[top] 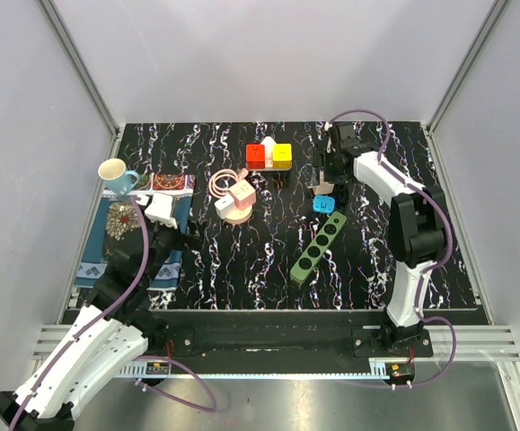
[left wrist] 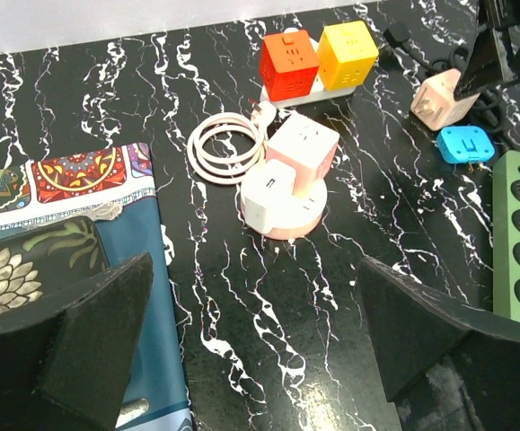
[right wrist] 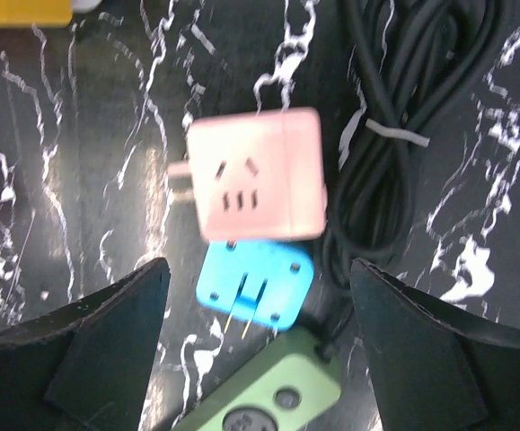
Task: Insert the plug
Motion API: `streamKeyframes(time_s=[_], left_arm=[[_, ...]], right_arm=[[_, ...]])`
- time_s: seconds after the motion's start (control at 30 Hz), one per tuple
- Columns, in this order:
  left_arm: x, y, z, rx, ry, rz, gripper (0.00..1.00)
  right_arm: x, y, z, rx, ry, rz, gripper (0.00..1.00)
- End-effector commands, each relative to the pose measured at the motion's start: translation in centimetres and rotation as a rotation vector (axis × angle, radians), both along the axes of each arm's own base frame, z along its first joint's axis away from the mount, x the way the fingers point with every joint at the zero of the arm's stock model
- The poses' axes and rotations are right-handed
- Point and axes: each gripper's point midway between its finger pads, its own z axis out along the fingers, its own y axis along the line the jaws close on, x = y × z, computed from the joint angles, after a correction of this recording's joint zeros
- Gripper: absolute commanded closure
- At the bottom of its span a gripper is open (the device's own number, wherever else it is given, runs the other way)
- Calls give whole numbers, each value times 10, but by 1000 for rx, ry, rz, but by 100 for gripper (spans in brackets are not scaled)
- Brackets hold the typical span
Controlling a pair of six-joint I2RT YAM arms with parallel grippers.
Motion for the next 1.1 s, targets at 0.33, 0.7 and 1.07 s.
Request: streamKeyframes(time_s=[0.33,0.7,1.07], left_arm=[[20,0,-7,36,16,47,1],[24,-14,-15,19,72,-9,1],[24,-47,-29,-64,211,-124,1]], right_arm=[[55,17,-23,67,-41,111,24],[41,19,14,72,-112,206,68],[-45,90,78,216,-265,532,76]])
